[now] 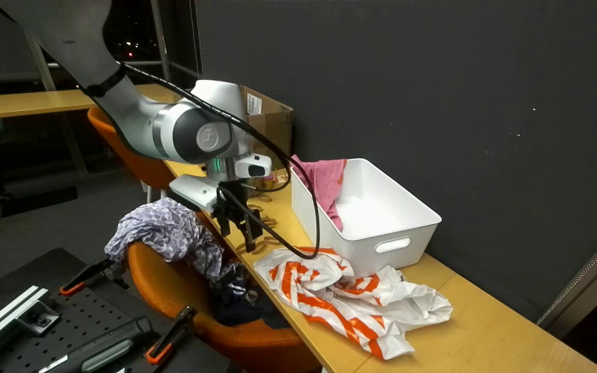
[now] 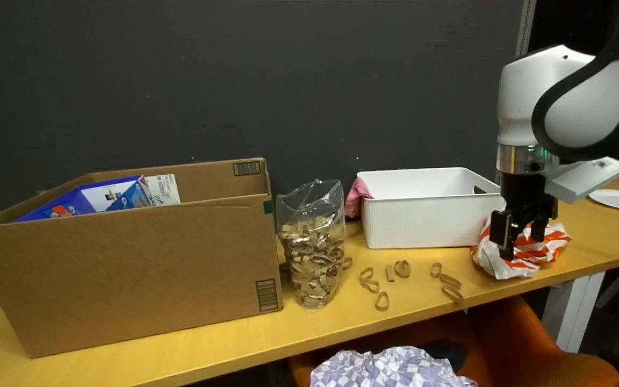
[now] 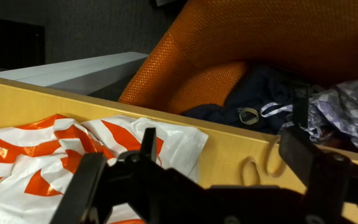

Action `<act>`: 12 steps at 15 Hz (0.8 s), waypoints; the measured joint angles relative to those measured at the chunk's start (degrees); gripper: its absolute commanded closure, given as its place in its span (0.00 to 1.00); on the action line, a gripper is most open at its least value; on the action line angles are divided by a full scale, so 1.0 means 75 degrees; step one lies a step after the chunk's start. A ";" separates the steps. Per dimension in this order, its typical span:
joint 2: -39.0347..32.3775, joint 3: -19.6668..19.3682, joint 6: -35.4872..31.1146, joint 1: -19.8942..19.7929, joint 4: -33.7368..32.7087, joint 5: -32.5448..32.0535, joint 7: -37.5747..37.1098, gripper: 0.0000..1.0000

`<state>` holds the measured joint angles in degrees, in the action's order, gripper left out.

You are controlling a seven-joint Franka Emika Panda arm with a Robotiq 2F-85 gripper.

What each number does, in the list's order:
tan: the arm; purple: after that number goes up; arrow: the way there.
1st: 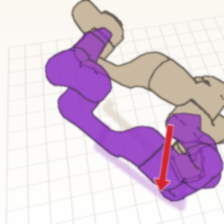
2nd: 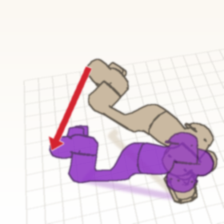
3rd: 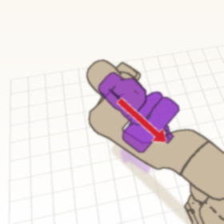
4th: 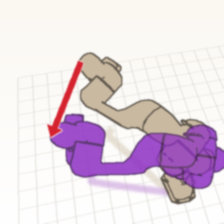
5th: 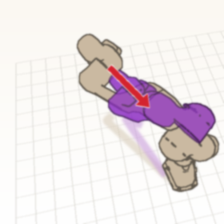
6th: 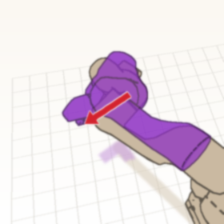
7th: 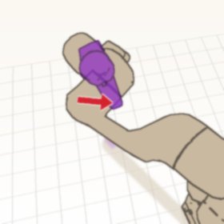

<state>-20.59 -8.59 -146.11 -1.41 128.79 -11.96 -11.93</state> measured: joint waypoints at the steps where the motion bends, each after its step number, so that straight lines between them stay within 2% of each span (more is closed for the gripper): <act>1: -0.0208 0.0000 -0.0089 -0.0087 -0.0103 -0.0006 0.0235 0.00; 8: -0.1488 0.0337 -0.0110 0.0163 -0.1660 -0.0010 0.0977 0.00; 12: -0.2211 0.0466 -0.0133 0.0304 -0.2074 -0.0008 0.1084 0.00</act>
<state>-37.17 -5.10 -147.10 0.87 113.24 -12.02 -3.80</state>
